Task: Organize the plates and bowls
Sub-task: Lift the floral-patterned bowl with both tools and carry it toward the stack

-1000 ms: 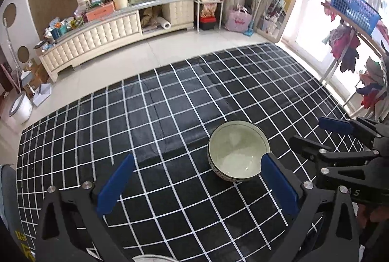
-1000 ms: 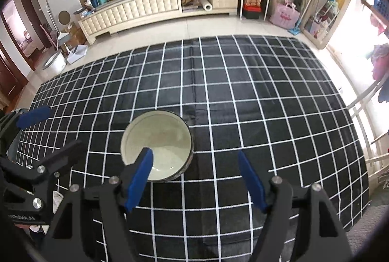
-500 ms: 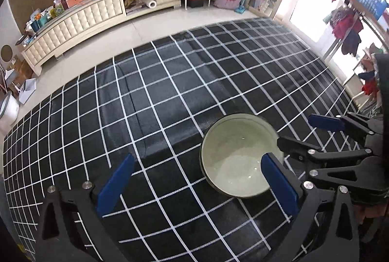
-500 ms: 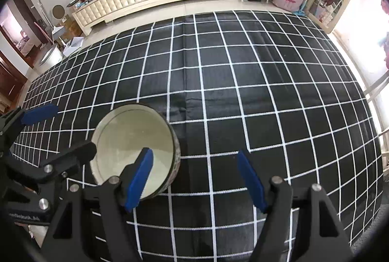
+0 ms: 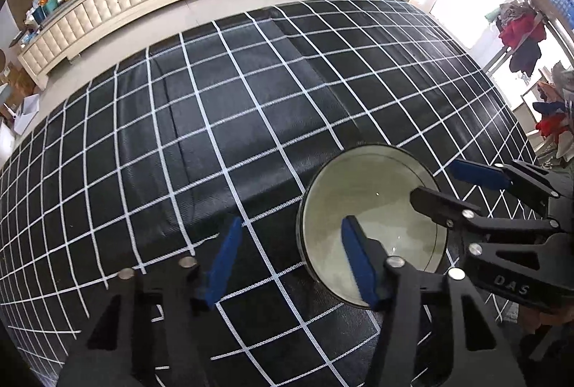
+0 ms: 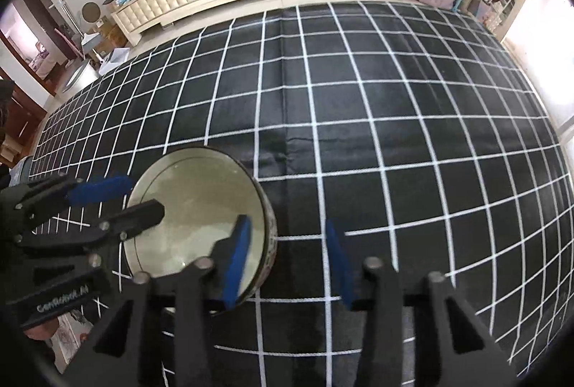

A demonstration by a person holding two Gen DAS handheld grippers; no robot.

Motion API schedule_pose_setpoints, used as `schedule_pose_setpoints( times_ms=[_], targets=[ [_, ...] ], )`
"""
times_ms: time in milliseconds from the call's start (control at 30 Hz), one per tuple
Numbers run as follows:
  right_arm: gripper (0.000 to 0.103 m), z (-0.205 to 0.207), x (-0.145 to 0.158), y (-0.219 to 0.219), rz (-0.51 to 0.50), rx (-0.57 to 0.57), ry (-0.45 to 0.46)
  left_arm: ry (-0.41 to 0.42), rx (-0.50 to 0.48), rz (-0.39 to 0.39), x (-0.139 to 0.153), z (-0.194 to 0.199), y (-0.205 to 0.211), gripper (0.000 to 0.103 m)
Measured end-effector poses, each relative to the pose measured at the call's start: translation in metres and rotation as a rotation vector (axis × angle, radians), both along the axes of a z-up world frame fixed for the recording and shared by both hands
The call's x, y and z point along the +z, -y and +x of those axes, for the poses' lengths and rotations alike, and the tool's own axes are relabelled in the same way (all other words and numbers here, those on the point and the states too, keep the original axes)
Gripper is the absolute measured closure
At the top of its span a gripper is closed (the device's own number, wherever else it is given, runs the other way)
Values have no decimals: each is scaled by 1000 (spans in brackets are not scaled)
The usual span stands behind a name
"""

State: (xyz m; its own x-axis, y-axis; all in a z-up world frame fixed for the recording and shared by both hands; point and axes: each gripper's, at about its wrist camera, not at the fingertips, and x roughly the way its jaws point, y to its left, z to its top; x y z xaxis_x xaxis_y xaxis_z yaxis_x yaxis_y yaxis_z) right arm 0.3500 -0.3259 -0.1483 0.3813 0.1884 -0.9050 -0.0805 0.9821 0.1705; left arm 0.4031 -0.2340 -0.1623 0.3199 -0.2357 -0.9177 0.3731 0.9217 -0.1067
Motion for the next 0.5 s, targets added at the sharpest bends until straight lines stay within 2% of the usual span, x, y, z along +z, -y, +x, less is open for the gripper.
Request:
schedule_pose_setpoints(
  times_ms=[67,100,167,267,500],
  targets=[
    [71,0,-2,-1,10,3,-7,-10,6,-3,-3,1,0,61],
    [72,-1,-2,-1,17,5,-8,-19,10,-12,-5,1,-1,75],
    [78,-1,-3,-1,29,11,-6,-45,13,-31,-9,3,-4,85],
    [86,-1,-7,-4,45,26,-19,-57,4,-54,-11,2,-5,91],
    [90,-5,-3,-10,10,4,-5,-47,-12,-31,-12,-2,7,92]
  ],
)
